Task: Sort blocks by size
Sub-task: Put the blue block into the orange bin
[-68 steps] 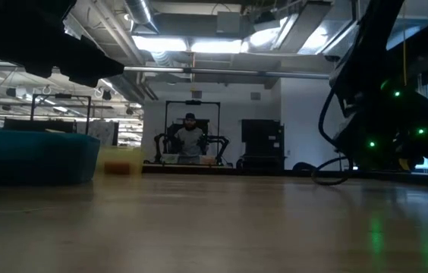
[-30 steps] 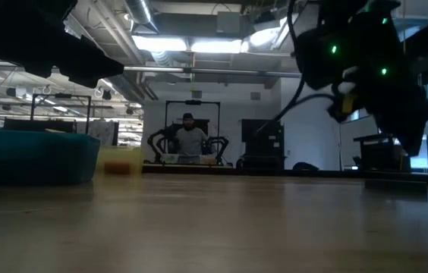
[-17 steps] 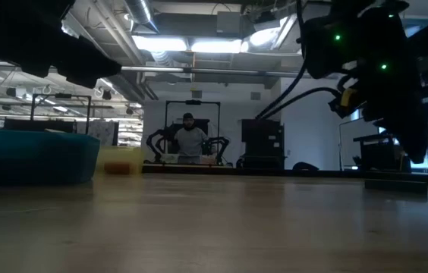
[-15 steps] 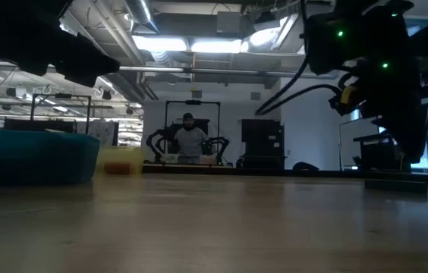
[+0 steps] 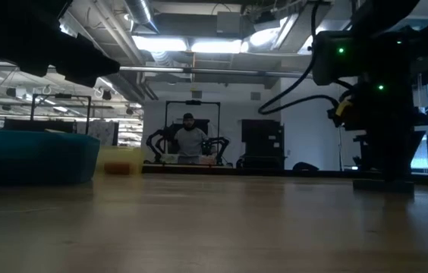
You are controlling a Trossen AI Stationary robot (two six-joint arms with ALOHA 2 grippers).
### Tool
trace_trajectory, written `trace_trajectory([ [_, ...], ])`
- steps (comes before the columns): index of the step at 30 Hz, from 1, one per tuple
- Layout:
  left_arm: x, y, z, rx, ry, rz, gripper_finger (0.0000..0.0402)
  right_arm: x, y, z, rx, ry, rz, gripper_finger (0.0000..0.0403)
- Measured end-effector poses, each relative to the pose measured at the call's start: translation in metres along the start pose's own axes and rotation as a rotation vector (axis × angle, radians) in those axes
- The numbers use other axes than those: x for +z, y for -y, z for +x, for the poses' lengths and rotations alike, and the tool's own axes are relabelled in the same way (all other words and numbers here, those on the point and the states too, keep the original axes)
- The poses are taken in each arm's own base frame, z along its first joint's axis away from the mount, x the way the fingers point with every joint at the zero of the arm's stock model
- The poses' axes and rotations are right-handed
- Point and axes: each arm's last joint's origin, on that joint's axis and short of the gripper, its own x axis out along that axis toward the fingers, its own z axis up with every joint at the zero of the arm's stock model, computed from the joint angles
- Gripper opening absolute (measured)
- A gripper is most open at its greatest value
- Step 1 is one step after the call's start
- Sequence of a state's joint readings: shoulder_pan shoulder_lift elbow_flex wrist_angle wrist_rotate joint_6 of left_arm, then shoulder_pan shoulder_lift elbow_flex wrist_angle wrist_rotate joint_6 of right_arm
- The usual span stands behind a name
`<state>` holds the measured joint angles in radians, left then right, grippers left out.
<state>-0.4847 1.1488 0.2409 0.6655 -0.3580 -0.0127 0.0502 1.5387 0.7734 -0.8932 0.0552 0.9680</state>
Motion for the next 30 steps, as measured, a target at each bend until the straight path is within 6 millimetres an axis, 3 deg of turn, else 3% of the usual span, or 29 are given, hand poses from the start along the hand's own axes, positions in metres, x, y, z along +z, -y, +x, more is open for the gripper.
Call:
trace_trajectory([
  [7, 0.001, 0.000, 0.000, 0.000, 0.007, -0.001, 0.0182, -0.002, 0.002, -0.006, 0.036, 0.010, -0.009, 0.0207],
  [14, 0.001, 0.000, 0.000, 0.001, 0.006, 0.000, 0.0182, -0.002, 0.002, -0.029, 0.128, 0.039, -0.030, 0.0207],
  [19, 0.000, 0.000, 0.000, 0.001, 0.001, 0.012, 0.0182, -0.001, 0.002, -0.025, 0.099, 0.056, -0.053, 0.0207],
  [26, 0.000, 0.000, 0.000, 0.002, 0.001, 0.018, 0.0182, -0.006, 0.006, 0.002, 0.124, 0.040, -0.049, 0.0207],
  [30, 0.000, 0.000, 0.000, 0.002, 0.005, 0.018, 0.0182, -0.008, 0.007, 0.007, 0.141, 0.043, -0.057, 0.0191],
])
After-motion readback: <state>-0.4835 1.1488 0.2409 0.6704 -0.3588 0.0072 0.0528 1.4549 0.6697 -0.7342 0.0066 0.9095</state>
